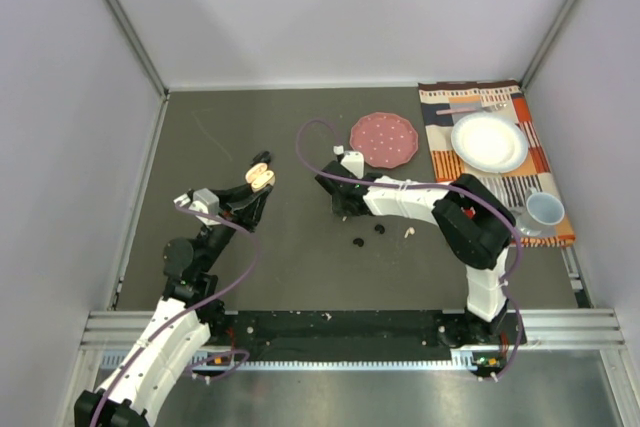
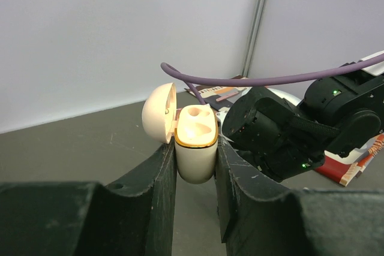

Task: Insert the wireless bluetooth earbuds into the charging case
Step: Pick up the right earbud from the center of the board, then insert the right earbud into the right side groove of the charging case.

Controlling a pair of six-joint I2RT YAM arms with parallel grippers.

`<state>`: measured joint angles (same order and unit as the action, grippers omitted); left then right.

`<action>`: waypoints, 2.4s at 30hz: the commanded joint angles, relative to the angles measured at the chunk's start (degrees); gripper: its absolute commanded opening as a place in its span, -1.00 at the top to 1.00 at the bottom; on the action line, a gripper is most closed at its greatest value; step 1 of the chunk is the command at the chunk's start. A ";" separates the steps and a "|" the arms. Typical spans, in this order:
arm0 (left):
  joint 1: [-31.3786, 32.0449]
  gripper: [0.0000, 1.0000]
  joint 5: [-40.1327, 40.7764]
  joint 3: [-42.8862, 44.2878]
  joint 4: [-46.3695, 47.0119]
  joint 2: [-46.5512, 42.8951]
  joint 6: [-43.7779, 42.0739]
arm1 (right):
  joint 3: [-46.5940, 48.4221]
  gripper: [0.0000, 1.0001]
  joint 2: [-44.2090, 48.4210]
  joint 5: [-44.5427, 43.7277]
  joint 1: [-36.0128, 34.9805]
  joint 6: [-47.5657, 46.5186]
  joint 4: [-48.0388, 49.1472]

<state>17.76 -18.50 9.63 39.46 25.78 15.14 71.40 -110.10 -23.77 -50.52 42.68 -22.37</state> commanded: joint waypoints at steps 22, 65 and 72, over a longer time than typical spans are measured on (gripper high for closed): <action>-0.27 1.00 1.10 -0.40 2.90 0.24 0.60 | 2.34 0.61 -1.96 -0.23 -1.60 0.57 -2.68; -0.09 1.00 -17.80 7.86 8.61 14.91 7.63 | -25.52 0.84 49.28 -19.48 -14.86 -35.11 46.17; 0.43 1.00 -21.93 9.79 8.96 17.11 8.42 | -27.62 0.85 49.64 -18.42 -18.64 -44.59 57.07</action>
<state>17.78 -36.88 16.25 43.86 42.19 22.61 44.82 -61.14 -42.68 -66.35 5.52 24.73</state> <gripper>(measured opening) 0.328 0.194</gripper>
